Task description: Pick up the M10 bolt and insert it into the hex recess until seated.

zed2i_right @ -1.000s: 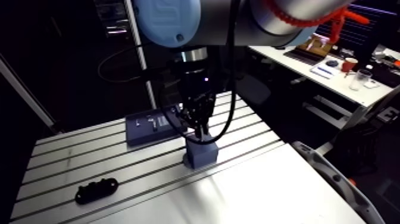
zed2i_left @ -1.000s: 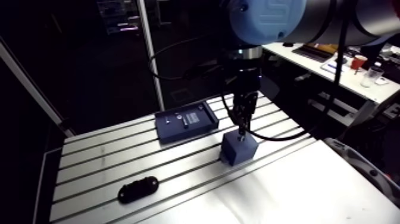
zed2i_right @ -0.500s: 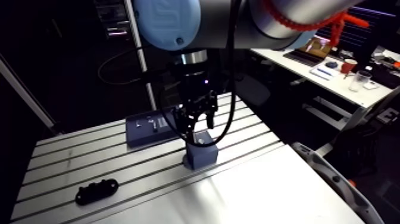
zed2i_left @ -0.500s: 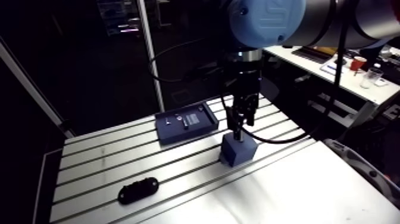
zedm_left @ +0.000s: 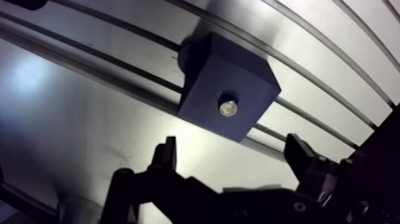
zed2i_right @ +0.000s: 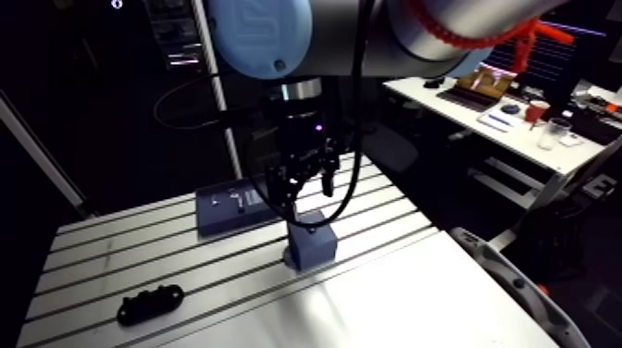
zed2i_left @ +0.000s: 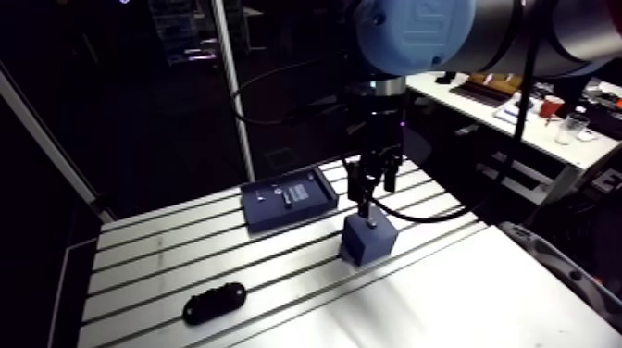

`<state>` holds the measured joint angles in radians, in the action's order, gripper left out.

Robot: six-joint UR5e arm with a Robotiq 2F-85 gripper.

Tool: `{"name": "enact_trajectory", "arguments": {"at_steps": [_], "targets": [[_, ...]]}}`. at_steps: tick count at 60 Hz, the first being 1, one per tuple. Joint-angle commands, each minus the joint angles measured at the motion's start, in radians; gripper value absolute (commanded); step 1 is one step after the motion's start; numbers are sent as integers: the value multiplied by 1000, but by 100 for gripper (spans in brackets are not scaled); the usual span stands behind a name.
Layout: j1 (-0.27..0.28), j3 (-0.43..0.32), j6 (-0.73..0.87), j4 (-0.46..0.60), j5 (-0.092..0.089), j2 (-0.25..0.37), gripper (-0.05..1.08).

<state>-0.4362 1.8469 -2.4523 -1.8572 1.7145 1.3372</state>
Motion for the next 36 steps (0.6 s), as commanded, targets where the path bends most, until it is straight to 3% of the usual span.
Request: {"name": "enact_trajectory", "arguments": {"at_steps": [1, 4, 15, 23, 36], "targets": [[0, 13, 111, -29, -20, 29, 8], [2, 24, 171, -32, -36, 42, 10], [2, 42, 326, -41, -36, 37, 25], [-2, 74, 374, -129, -41, 35, 35], [-6, 78, 409, -155, -46, 42, 42]]}}
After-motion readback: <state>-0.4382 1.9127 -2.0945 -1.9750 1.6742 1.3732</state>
